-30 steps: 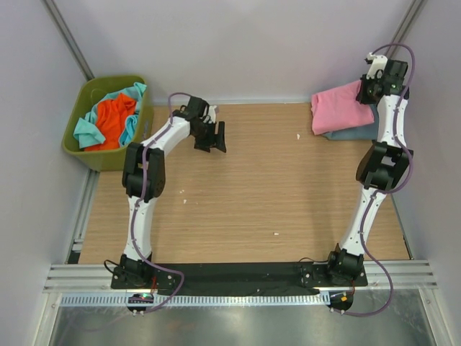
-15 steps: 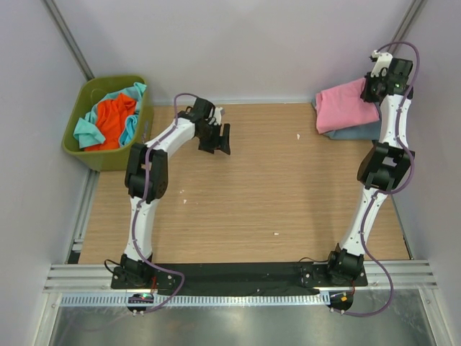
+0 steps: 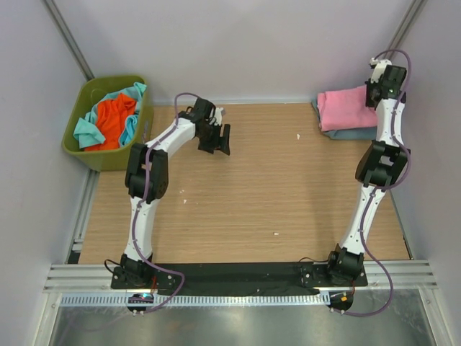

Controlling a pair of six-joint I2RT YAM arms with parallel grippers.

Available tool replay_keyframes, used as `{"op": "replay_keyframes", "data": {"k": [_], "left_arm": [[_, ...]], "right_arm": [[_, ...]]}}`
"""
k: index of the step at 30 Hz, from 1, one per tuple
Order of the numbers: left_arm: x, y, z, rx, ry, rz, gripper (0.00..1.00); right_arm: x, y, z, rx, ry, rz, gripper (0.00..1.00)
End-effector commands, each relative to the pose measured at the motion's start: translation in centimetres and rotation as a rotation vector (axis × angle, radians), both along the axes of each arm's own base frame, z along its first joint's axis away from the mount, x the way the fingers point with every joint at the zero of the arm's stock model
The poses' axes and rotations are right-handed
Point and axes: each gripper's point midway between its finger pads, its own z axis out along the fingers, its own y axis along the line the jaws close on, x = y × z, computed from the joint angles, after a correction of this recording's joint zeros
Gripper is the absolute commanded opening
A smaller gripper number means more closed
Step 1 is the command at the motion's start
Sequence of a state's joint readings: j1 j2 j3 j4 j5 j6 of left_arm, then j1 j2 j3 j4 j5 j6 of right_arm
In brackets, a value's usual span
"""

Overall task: Fold and stack the t-shirts
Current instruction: Neatly place the folded tshirt to the corner, then reset both grippers

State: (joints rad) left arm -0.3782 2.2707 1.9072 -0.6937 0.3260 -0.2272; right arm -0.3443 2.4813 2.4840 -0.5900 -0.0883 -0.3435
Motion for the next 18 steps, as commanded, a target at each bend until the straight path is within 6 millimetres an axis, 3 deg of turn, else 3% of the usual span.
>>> {"op": "replay_keyframes", "data": {"k": [1, 3, 4, 5, 6, 8, 9, 10, 12, 15, 18], "left_arm": [[0.3, -0.5, 2.5, -0.005, -0.064, -0.018, 0.73], [0.3, -0.4, 2.6, 0.006, -0.071, -0.019, 0.74], [0.4, -0.5, 2.9, 0.006, -0.078, -0.02, 0.74], [0.5, -0.3, 2.9, 0.016, -0.084, -0.014, 0.75], [0.6, -0.3, 3.4, 0.019, -0.097, -0.014, 0.76], [1.0, 0.1, 3.9, 0.039, -0.122, 0.001, 0.79], [1.2, 0.1, 4.6, 0.04, -0.14, 0.003, 0.81], [1.4, 0.3, 5.0, 0.05, -0.157, 0.003, 0.82], [2.1, 1.0, 6.0, 0.085, -0.197, 0.032, 0.87], [3.3, 2.5, 8.3, 0.156, -0.263, 0.076, 0.93], [3.9, 4.4, 11.0, 0.235, -0.342, 0.115, 1.0]], "right_arm": [[1.6, -2.9, 7.5, -0.171, -0.193, -0.107, 0.02], [1.8, -2.5, 9.7, -0.234, -0.23, -0.149, 0.03], [1.8, -2.2, 10.8, -0.272, -0.243, -0.168, 0.12], [1.5, -2.2, 12.1, -0.307, -0.257, -0.208, 0.47], [1.2, -1.7, 14.4, -0.329, -0.296, -0.214, 0.61], [1.3, 1.1, 16.1, -0.332, -0.321, -0.182, 0.8], [0.5, 2.4, 18.6, -0.324, -0.365, -0.166, 0.83], [0.5, 3.6, 18.2, -0.306, -0.35, -0.14, 0.86], [-0.1, 7.5, 19.3, -0.249, -0.352, -0.059, 0.89], [-0.8, 12.4, 17.7, -0.149, -0.301, 0.033, 0.9], [-3.1, 18.1, 15.5, 0.03, -0.229, 0.14, 0.91]]}}
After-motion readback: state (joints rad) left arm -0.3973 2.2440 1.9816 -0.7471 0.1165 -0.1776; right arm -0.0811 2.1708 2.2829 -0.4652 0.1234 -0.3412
